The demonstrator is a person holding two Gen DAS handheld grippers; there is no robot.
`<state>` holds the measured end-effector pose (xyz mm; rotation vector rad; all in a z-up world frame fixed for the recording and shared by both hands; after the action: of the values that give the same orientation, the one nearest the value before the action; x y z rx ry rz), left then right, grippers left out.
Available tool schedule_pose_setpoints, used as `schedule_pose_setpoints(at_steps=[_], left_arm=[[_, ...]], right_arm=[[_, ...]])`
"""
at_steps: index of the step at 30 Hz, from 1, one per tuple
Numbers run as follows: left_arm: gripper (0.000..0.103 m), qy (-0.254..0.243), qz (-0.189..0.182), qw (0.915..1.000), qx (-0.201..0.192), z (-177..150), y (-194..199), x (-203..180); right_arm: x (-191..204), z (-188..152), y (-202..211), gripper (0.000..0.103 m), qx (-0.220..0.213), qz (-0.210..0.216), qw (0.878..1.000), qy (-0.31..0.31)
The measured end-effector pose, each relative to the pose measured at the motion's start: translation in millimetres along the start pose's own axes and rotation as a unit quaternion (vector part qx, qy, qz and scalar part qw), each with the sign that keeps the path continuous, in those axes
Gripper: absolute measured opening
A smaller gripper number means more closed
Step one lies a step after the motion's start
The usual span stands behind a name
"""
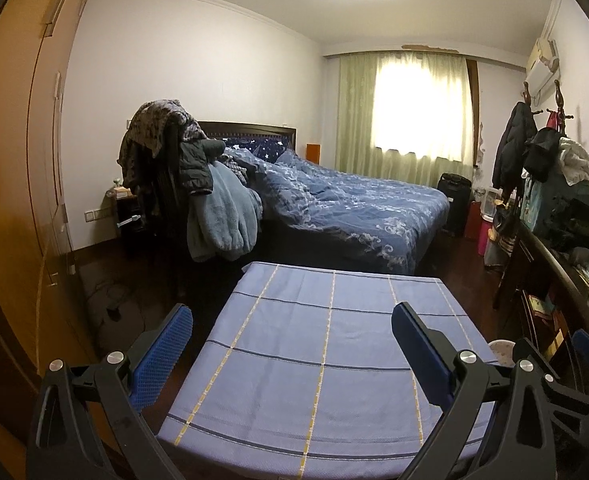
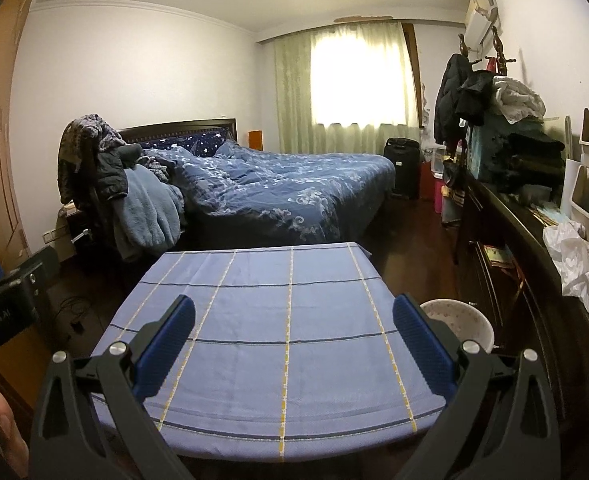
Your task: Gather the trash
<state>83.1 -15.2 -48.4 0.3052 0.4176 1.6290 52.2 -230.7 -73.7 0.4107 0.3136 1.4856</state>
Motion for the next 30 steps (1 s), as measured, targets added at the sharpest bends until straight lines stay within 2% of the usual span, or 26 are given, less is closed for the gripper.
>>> schedule_pose_setpoints(at_steps=[15,30], left_arm=[[0.099,0.006,0.014,0.9999,0.005,-0.7,-1.3,4.5],[0.099,0.009,0.008,0.9997,0.019,-9.7,-10.8,1.1]], right_arm=[[4.2,-4.5,-7.0,0.1,0.016,0.006,1.0,0.008],[6.7,-10.5,-15.2,0.1,0.029,0.013,0.999,0.014]])
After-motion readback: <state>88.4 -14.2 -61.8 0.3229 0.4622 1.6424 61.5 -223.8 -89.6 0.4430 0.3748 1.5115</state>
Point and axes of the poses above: each gripper's, at about its wrist camera, not at the fingertips, and y roughly against the way its jaws point, x to its left, z to its top, the point moved 9 cm from there along -y, roughly the way its jaws point, and after that the axes turned 6 degrees about x, right-handed, at the moved point
